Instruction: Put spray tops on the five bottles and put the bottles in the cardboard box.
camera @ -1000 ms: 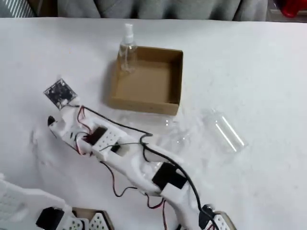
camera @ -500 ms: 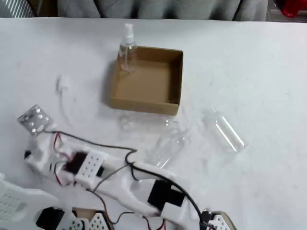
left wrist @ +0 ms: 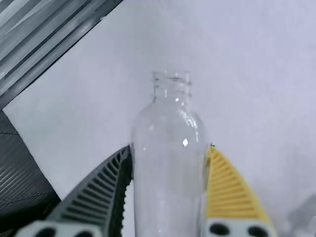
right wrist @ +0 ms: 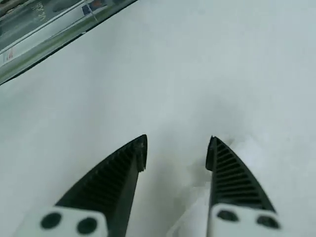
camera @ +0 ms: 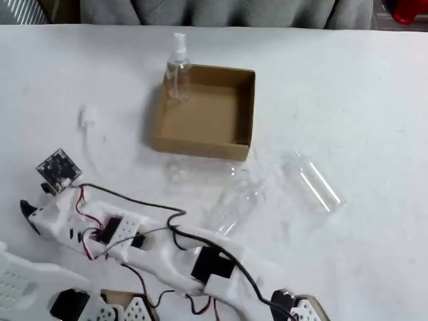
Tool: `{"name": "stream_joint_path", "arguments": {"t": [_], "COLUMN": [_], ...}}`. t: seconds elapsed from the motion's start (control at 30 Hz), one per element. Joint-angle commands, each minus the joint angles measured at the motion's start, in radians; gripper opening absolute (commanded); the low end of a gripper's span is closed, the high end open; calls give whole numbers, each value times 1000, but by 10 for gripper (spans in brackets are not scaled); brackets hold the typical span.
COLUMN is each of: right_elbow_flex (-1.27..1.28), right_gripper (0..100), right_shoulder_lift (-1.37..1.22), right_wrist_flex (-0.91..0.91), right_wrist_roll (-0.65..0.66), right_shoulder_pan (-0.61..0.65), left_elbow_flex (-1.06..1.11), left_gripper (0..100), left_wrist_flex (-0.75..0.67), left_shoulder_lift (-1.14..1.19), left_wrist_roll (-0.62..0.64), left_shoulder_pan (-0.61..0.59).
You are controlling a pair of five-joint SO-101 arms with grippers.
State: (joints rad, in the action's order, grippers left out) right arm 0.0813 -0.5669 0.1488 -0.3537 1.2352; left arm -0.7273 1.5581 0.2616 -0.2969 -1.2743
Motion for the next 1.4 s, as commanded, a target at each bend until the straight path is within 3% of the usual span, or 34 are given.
{"name": "stream_joint_path", "arguments": {"t": [0.0,0.23,0.67,0.83,0.9,1.03,1.27,1.37], "right_elbow_flex": [-94,-275,-381,-381,-381,-368,-359,-359], "right_gripper": [170,172,164,5,44,12,15,15], "right_shoulder_lift": [8,-117,-231,-231,-231,-193,30,110], "right_wrist_flex": [-113,-292,-340,-340,-340,-358,-769,-972], "right_wrist_roll": [-23,-92,-87,-87,-87,-87,-72,98], "right_shoulder_pan": [-19,-22,-24,-54,-65,-90,-139,-139], "left_elbow_flex": [-14,-14,-14,-14,-14,-34,-146,-141], "left_gripper": [57,56,56,56,56,56,57,57], "left_wrist_flex": [-20,15,15,17,17,25,146,164], "left_shoulder_lift": [-21,-21,-22,-22,-22,-24,-15,-13], "left_wrist_roll": [-8,-8,-8,-8,-8,-8,-11,-35], "left_shoulder_pan": [-10,-8,-10,-10,-10,-8,35,71]}}
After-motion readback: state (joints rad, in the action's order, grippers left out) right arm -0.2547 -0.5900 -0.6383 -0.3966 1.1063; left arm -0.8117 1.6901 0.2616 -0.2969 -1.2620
